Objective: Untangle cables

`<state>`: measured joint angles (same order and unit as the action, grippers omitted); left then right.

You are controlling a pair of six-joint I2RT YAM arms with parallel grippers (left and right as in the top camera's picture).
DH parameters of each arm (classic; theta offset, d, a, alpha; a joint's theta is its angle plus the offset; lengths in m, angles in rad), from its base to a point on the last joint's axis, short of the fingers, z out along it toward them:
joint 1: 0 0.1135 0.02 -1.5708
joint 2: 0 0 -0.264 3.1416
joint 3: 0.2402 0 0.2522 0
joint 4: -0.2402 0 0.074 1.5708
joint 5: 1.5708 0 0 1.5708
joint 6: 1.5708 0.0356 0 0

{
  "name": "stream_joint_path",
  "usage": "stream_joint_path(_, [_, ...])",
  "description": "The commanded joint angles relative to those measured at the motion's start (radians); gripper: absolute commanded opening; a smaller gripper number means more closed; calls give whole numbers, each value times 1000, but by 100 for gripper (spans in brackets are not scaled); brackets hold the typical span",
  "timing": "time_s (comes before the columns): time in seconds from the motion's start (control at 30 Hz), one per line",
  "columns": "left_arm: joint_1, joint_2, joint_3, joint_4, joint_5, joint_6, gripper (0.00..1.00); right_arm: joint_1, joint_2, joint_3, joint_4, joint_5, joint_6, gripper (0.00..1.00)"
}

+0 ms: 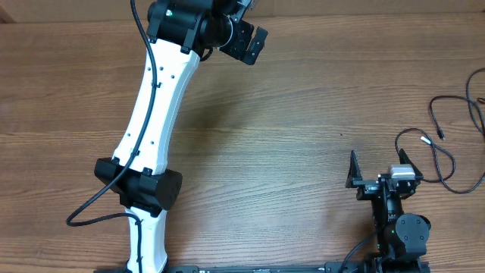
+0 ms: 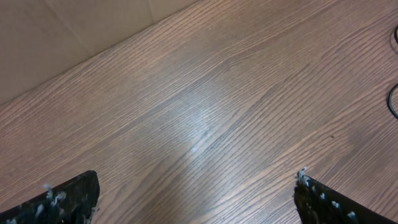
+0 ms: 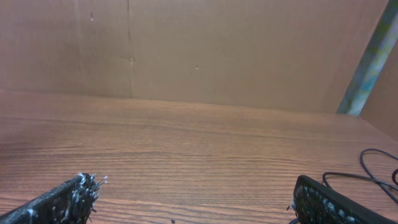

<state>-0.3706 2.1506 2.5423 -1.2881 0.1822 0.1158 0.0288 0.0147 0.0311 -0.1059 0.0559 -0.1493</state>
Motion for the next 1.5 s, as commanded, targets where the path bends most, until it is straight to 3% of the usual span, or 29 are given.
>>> stream_joint_path(0.0, [1, -12, 18, -2, 2, 26, 100, 7, -12, -11, 5, 3, 11, 100])
stream_joint_path(1.07, [12, -6, 11, -48, -61, 48, 100, 7, -12, -11, 5, 3, 11, 100])
stream_joint_path(1.17, [8, -21, -22, 11, -60, 80, 100, 7, -12, -11, 5, 3, 11, 100])
stream_joint_path(1.27, [-4, -90, -166, 153, -60, 95, 100, 7, -12, -11, 5, 3, 11, 100])
stream_joint_path(1.47, [-16, -342, -654, 544, -59, 88, 100, 7, -12, -11, 5, 3, 11, 100])
